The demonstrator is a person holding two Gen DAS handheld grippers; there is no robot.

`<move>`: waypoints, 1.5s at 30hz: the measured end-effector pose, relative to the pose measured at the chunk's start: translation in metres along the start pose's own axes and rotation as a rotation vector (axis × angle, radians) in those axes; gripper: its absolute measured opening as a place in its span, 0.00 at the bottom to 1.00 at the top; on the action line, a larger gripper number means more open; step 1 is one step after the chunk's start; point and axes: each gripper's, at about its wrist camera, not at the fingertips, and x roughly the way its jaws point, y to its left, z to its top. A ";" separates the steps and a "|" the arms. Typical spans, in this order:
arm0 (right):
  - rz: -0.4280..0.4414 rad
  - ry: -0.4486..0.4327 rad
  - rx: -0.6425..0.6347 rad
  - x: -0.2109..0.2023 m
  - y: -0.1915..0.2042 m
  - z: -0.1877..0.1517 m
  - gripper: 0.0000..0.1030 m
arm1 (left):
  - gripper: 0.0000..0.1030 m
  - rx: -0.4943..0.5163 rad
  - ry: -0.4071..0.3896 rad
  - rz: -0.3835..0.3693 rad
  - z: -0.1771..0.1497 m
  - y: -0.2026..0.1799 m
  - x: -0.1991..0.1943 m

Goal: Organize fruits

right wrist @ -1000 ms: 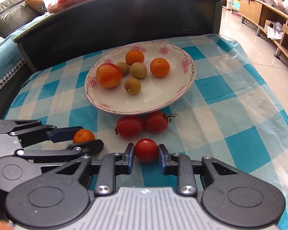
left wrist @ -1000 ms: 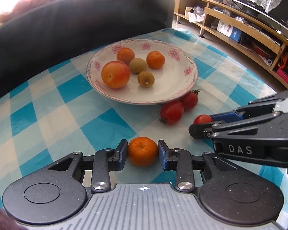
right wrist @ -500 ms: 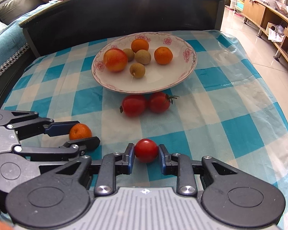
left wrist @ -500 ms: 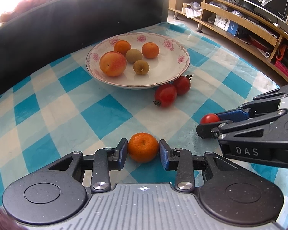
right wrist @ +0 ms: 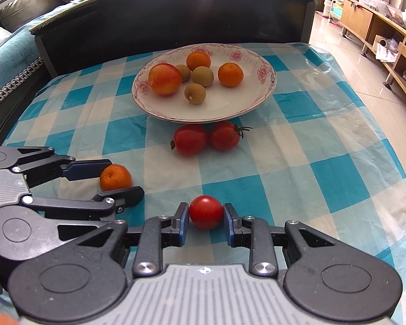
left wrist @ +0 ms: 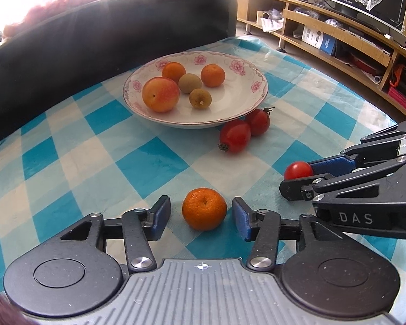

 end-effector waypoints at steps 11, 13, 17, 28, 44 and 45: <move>0.008 -0.019 0.001 -0.003 -0.004 -0.002 0.36 | 0.70 -0.015 0.005 0.013 -0.001 0.004 0.001; -0.003 -0.023 0.005 -0.003 -0.005 -0.003 0.39 | 0.70 -0.015 0.006 0.013 -0.001 0.004 0.001; -0.009 -0.026 0.010 -0.002 -0.006 -0.003 0.39 | 0.70 -0.012 0.008 0.013 -0.002 0.005 0.000; -0.059 -0.001 -0.043 -0.003 0.007 -0.004 0.31 | 0.45 -0.021 0.016 -0.017 -0.001 0.007 -0.005; -0.042 0.015 -0.026 -0.003 0.007 -0.002 0.29 | 0.40 -0.007 0.021 -0.037 0.003 0.003 -0.001; -0.041 0.016 -0.025 -0.003 0.006 -0.002 0.29 | 0.40 -0.005 0.020 -0.036 0.002 0.002 -0.001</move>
